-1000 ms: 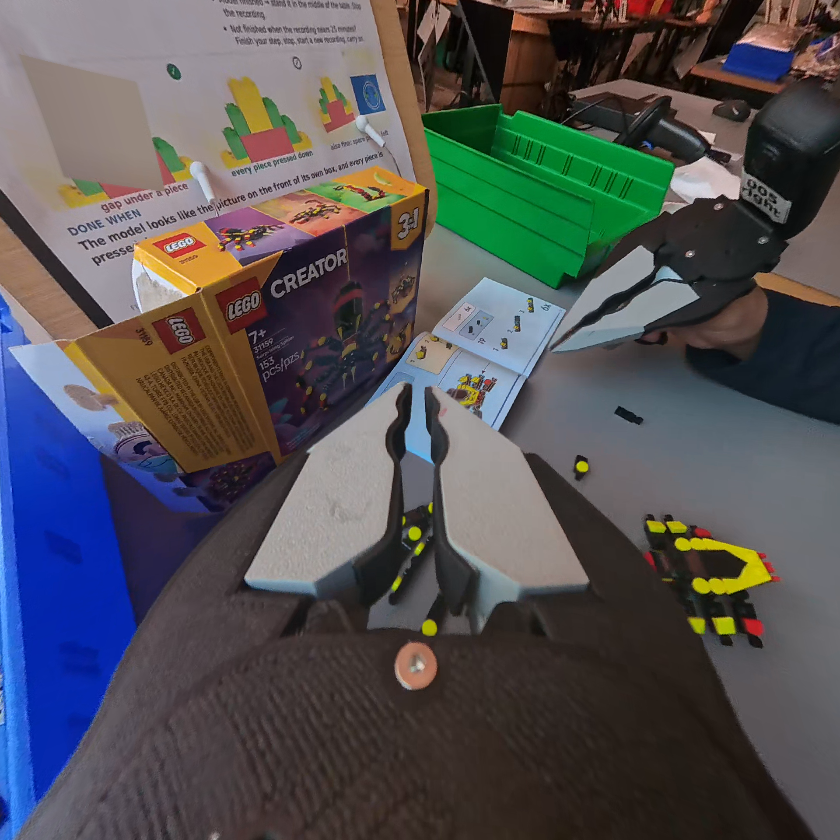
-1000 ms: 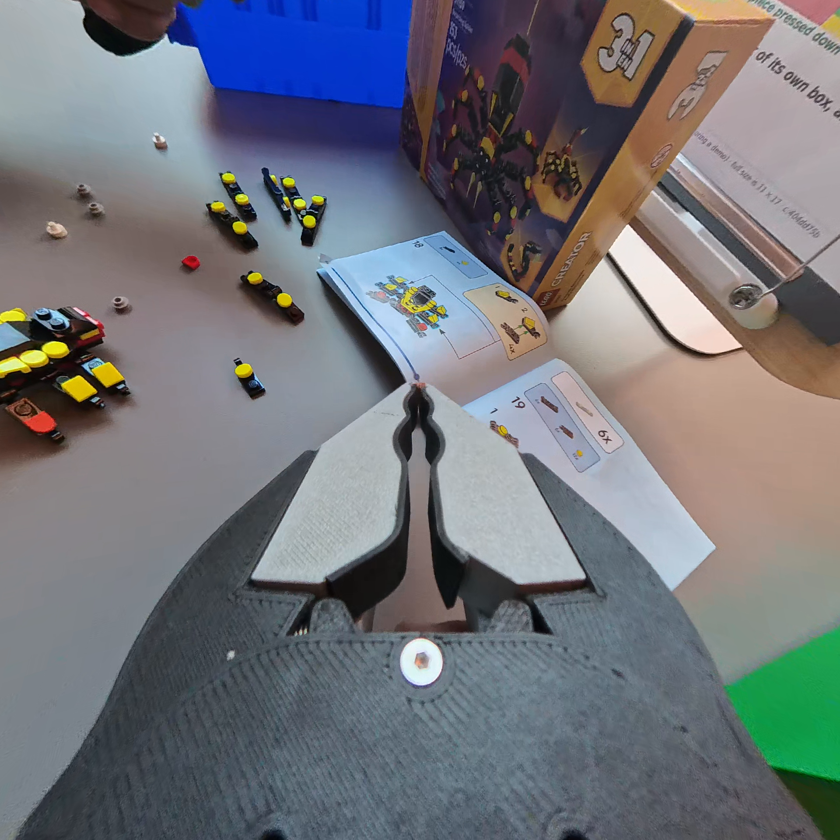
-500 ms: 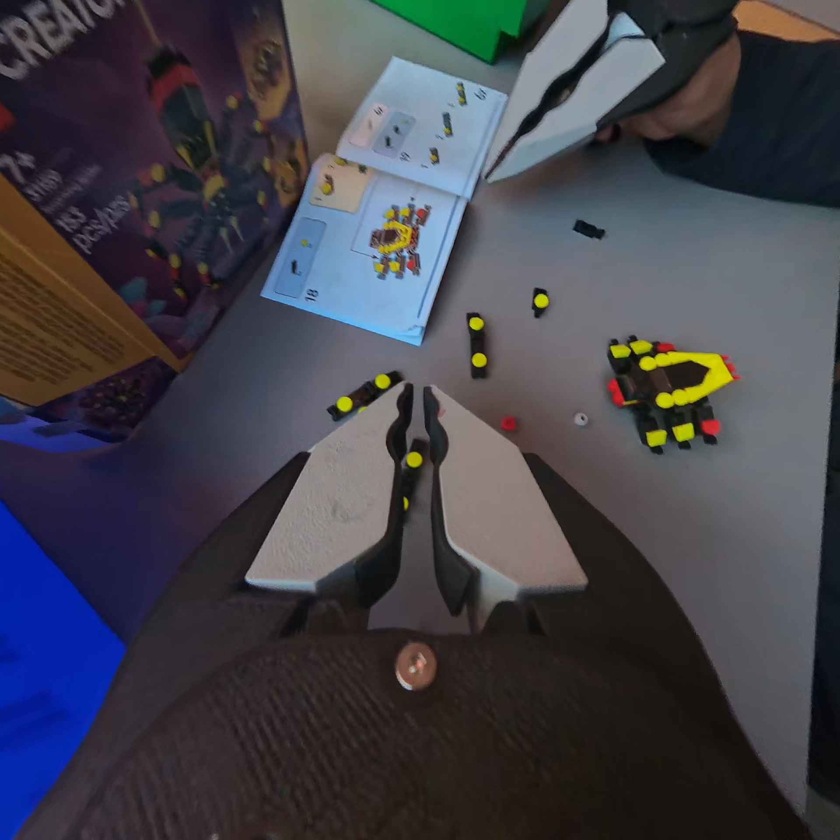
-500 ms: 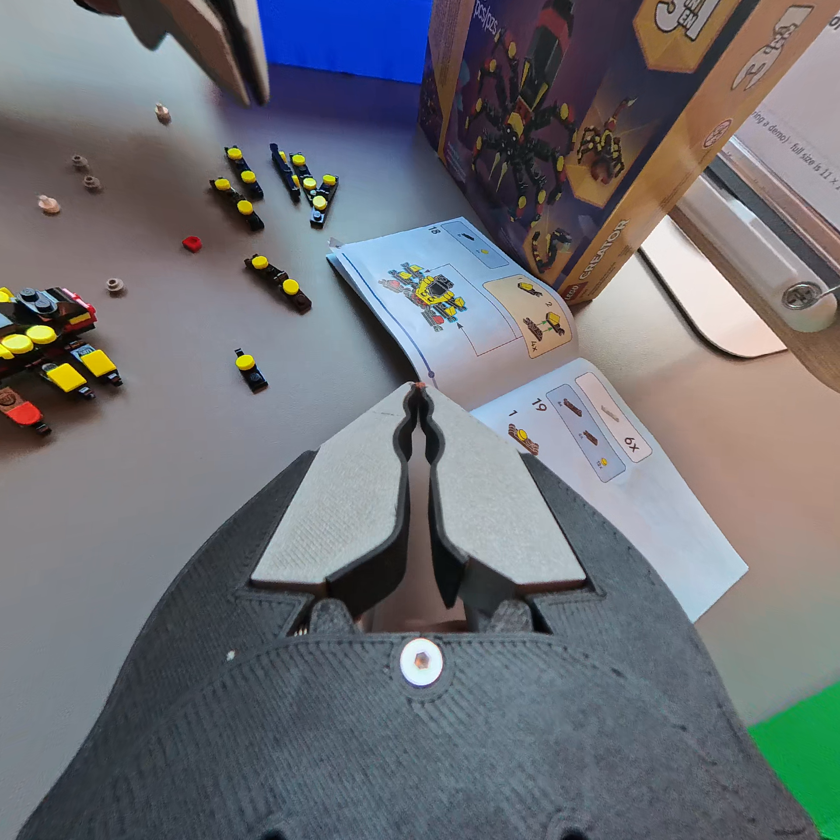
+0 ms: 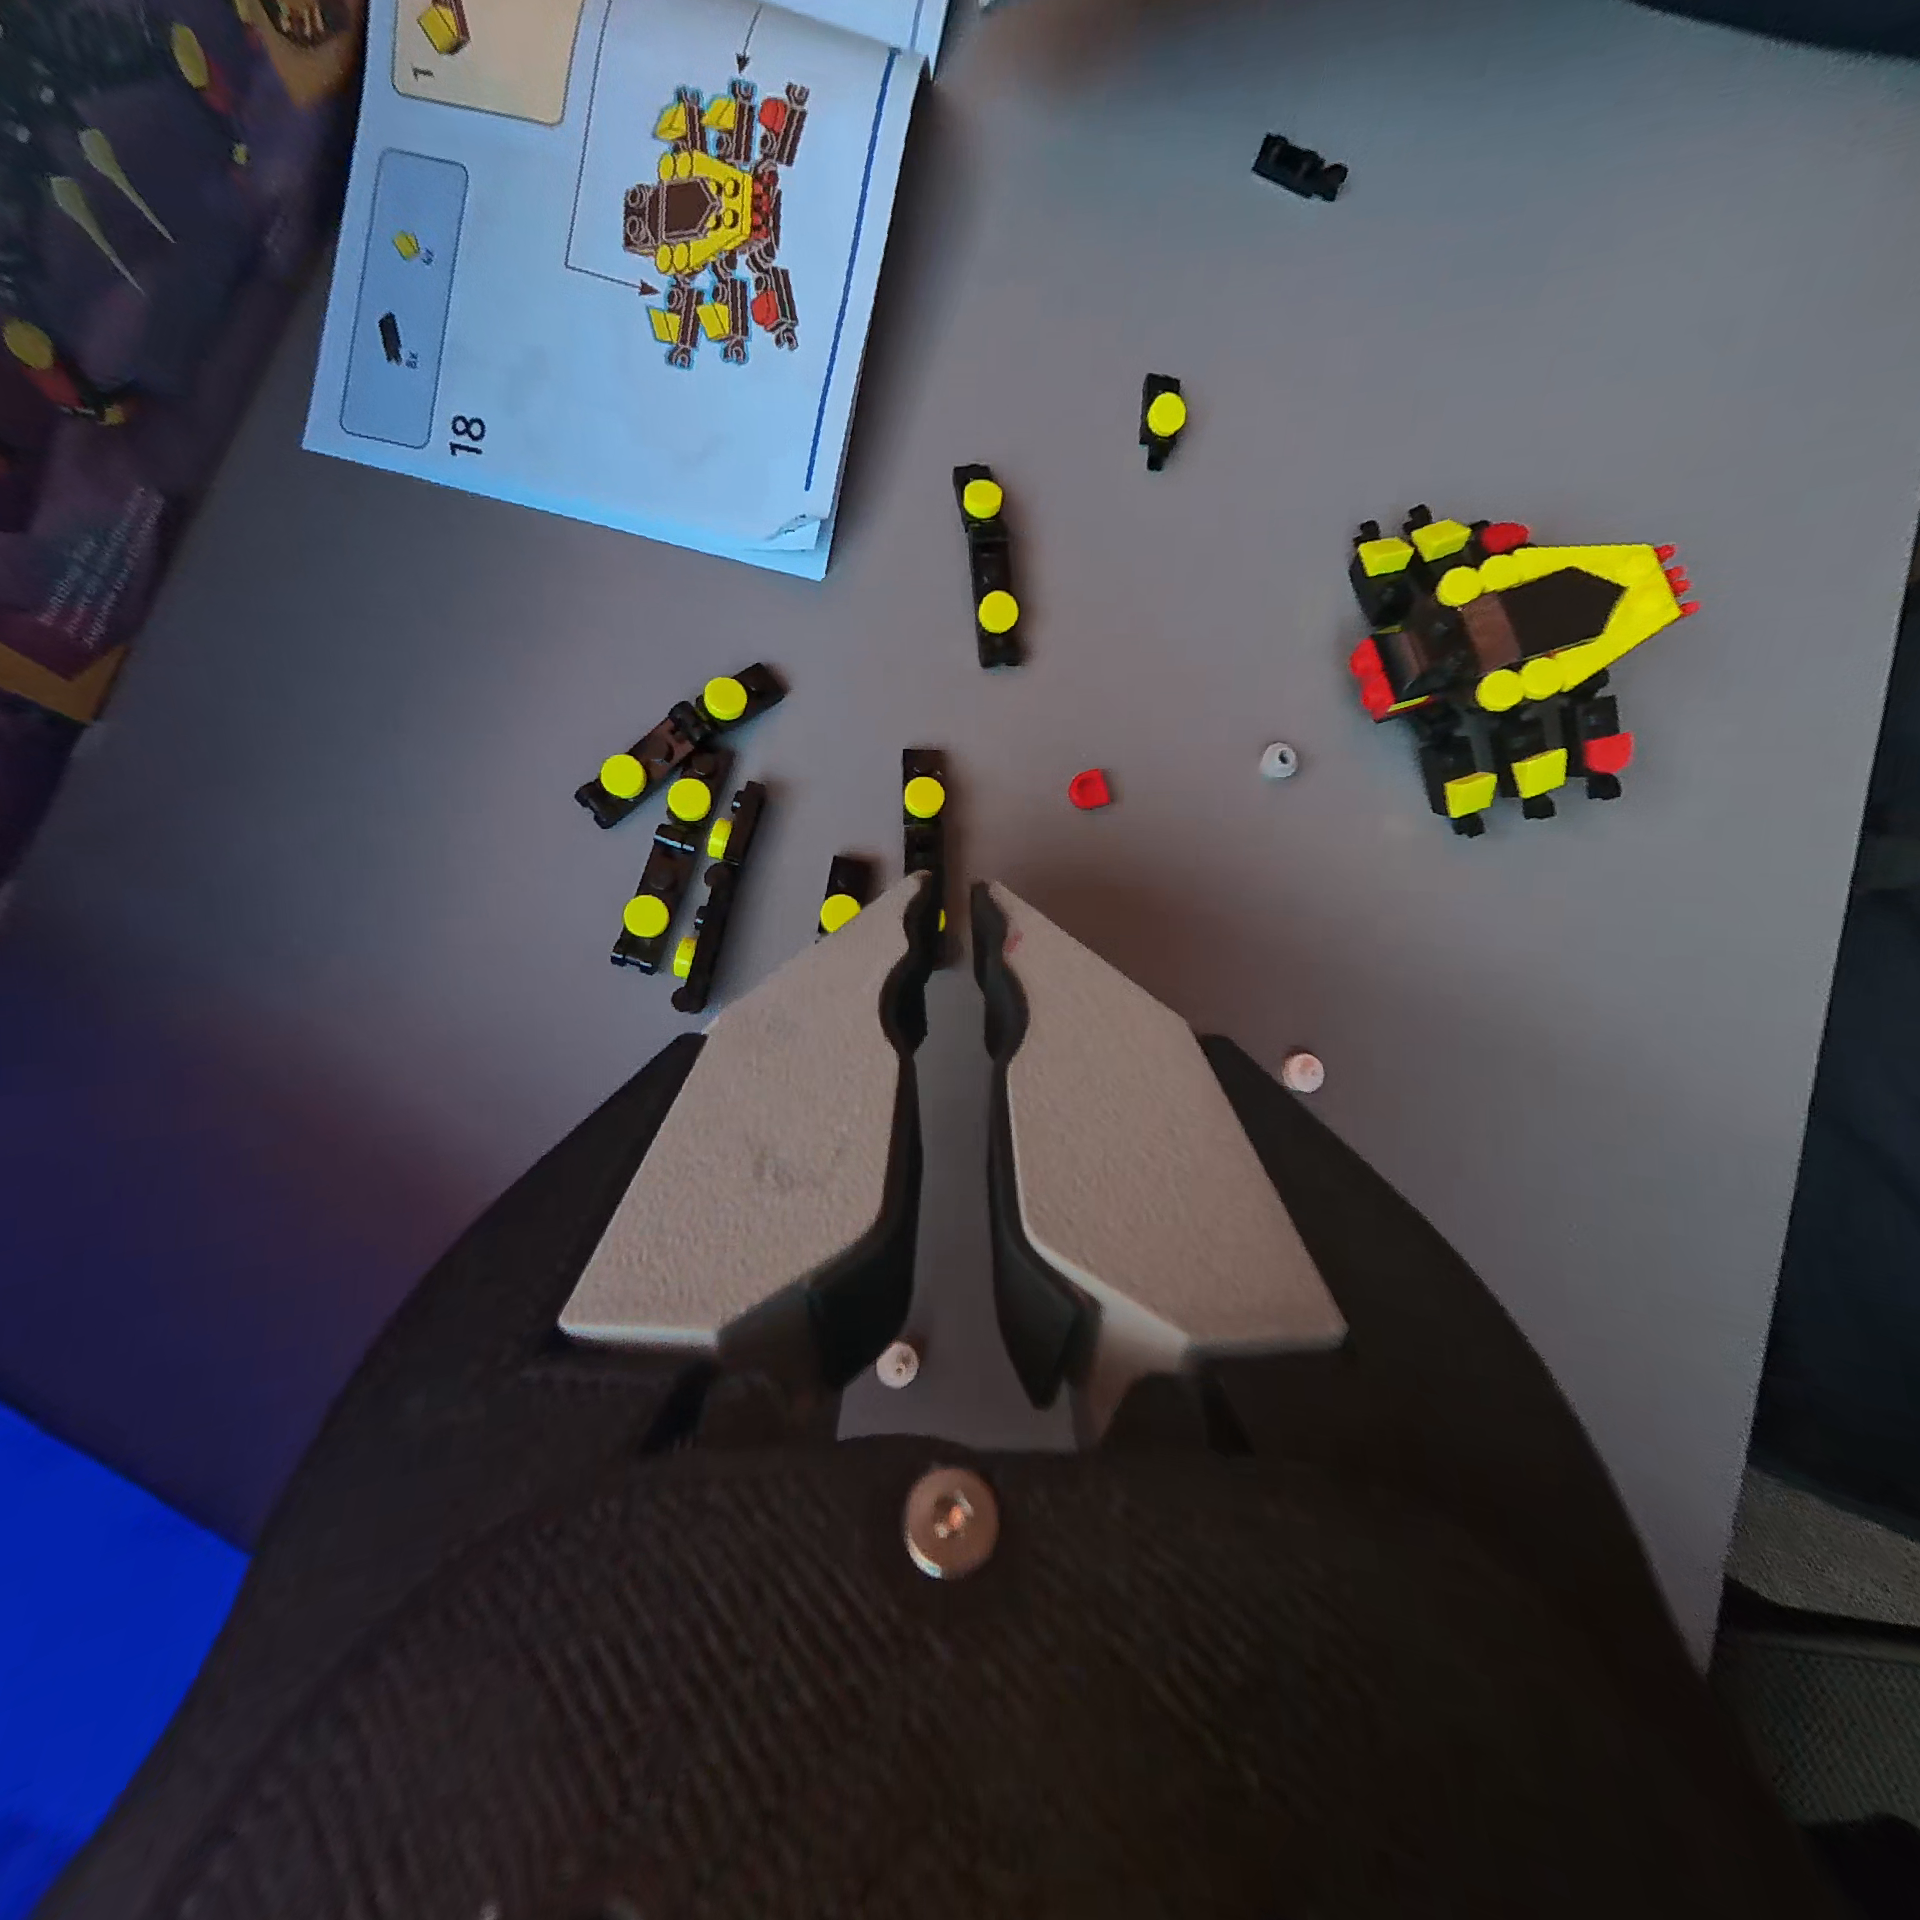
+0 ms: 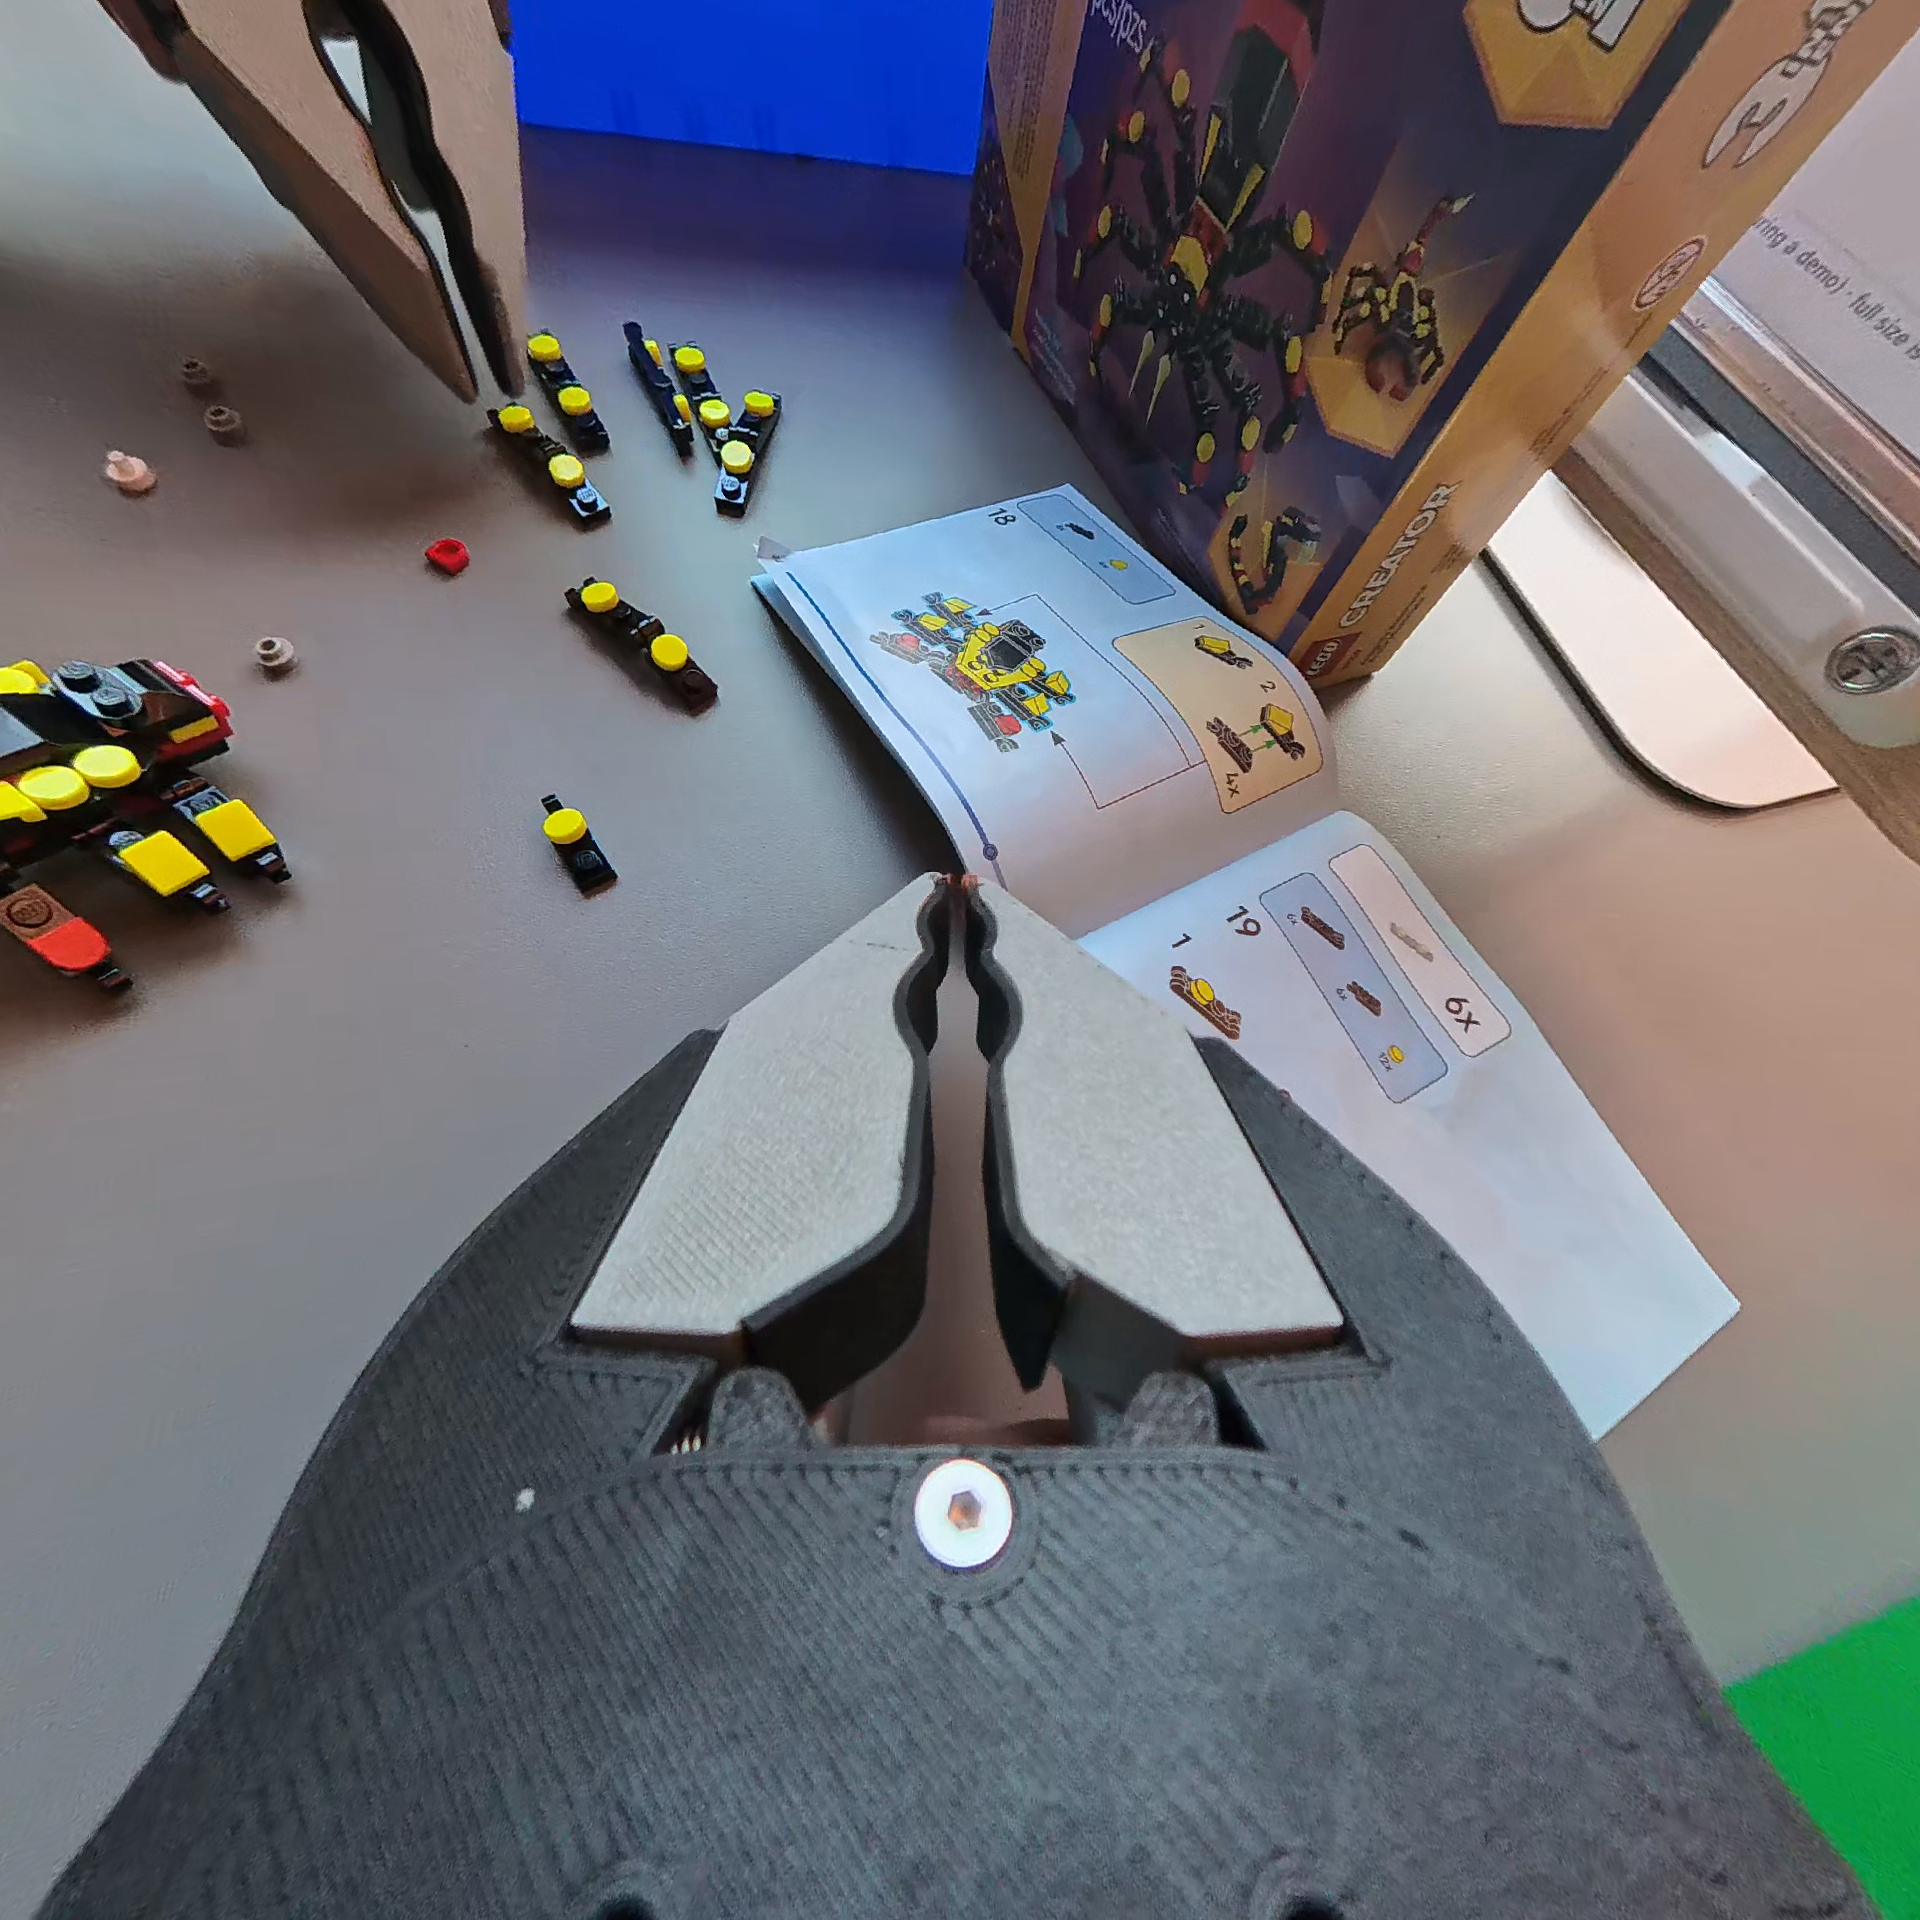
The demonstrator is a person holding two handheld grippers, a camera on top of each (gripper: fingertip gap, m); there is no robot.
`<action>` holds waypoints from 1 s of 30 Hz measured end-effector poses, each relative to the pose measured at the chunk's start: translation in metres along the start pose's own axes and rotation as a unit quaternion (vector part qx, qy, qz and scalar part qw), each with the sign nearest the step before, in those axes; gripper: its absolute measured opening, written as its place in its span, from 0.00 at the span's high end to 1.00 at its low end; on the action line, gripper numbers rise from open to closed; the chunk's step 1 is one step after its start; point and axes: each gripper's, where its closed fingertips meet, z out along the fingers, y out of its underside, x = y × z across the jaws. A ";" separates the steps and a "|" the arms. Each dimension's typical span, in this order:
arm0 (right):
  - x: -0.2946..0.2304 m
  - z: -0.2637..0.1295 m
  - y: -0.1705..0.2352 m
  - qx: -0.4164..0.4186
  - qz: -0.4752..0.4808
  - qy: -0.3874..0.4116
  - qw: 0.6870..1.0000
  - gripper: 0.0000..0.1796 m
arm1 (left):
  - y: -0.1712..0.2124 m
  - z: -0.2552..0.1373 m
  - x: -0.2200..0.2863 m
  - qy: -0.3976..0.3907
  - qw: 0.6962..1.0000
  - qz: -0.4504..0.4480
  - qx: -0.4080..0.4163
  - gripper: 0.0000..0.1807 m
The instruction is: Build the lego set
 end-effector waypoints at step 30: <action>-0.002 0.001 0.001 -0.005 -0.003 -0.007 1.000 1.00 | -0.017 -0.026 -0.031 -0.086 0.994 -0.025 0.068 1.00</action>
